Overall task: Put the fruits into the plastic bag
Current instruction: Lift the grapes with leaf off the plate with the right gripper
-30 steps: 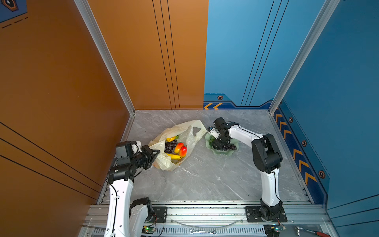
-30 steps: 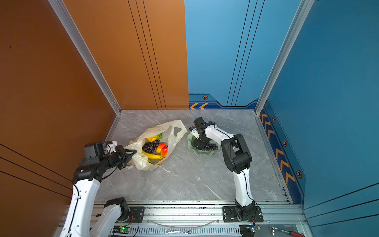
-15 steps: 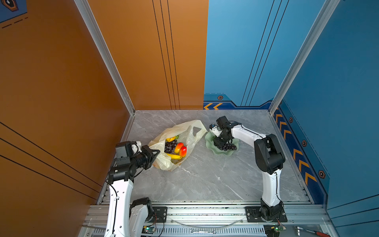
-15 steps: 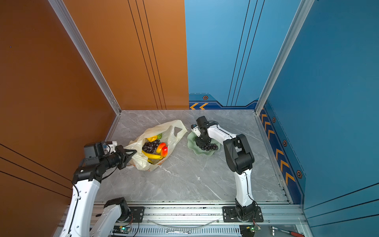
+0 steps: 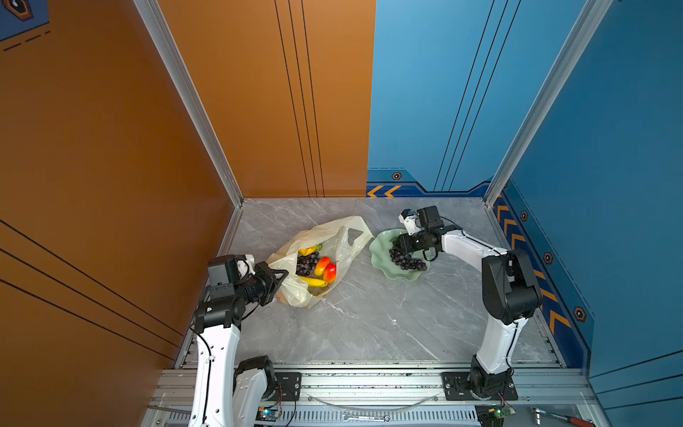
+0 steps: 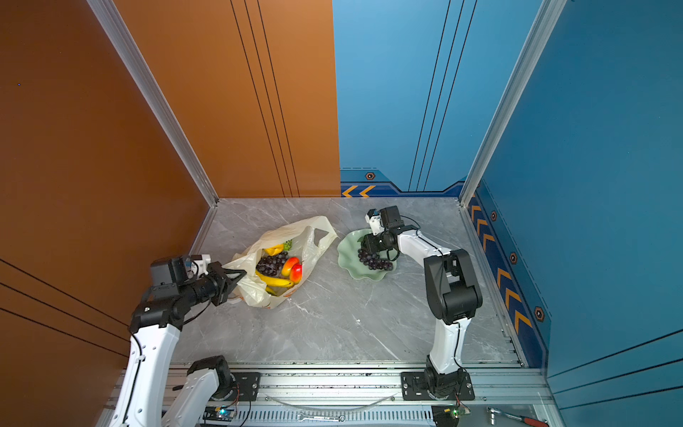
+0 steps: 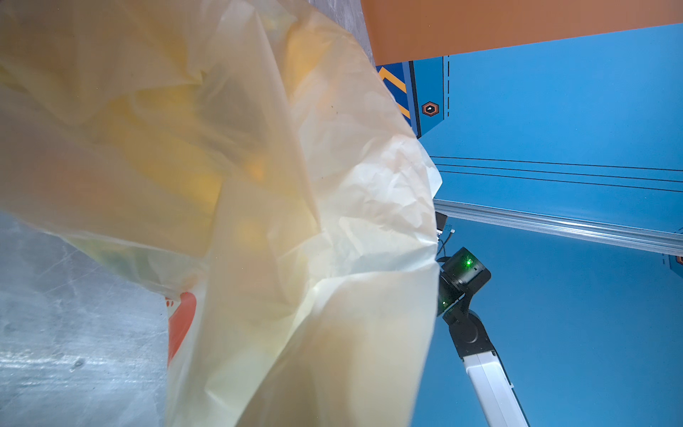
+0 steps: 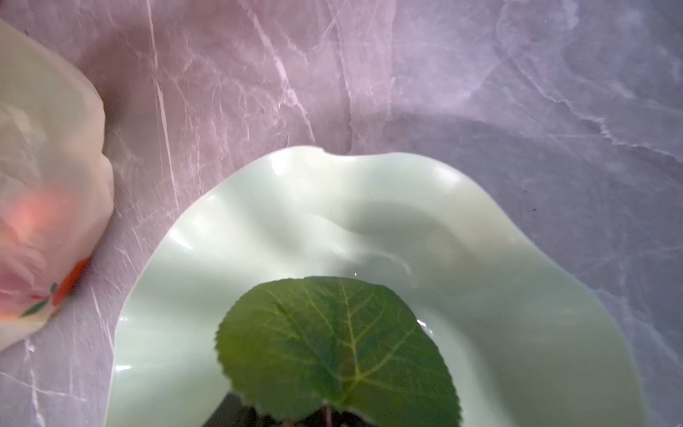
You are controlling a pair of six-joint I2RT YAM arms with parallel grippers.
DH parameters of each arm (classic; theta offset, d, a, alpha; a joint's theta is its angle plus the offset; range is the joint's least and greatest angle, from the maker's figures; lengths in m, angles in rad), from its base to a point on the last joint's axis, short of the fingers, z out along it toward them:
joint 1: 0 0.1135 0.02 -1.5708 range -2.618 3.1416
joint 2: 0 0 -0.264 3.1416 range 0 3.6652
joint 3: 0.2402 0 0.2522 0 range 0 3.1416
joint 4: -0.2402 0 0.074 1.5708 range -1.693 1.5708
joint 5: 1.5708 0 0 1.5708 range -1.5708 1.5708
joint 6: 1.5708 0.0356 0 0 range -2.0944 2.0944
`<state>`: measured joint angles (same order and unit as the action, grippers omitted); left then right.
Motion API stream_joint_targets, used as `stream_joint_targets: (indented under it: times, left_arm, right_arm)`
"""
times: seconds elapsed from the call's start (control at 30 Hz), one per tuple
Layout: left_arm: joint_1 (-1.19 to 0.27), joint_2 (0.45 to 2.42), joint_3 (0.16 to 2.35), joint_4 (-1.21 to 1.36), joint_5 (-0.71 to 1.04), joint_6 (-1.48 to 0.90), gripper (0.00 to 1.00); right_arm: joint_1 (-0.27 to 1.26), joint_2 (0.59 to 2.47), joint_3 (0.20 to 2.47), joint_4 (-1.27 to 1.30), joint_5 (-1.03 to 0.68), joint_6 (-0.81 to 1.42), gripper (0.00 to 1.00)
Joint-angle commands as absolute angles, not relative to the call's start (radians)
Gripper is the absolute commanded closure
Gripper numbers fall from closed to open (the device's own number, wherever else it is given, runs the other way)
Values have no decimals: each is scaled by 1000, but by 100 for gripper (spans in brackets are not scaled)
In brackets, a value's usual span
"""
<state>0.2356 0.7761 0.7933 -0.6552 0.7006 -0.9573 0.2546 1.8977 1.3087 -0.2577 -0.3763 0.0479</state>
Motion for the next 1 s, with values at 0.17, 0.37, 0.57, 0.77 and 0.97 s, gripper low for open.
stream_joint_targets:
  times: [0.17,0.37,0.57,0.77,0.97]
  left_arm:
    - [236,756,805,-683,695,-940,100]
    - [236,752,805,-688,692,-939,100]
    - [236,744,796,-692,691,-936,100]
    - [236,747,802,-692,693,-933,100]
    - [237,745,800,-692,696,-931,100]
  right_arm:
    - [243,1859,1276,-166,-456,130,68]
    - [242,1840,1252,-112,-461,145,79]
    - [247,1818,1241,-94,-453,147,81]
    - [252,1739,1227,-91,-430,128,81]
    - [247,1642,1209,-106,-439,124,81]
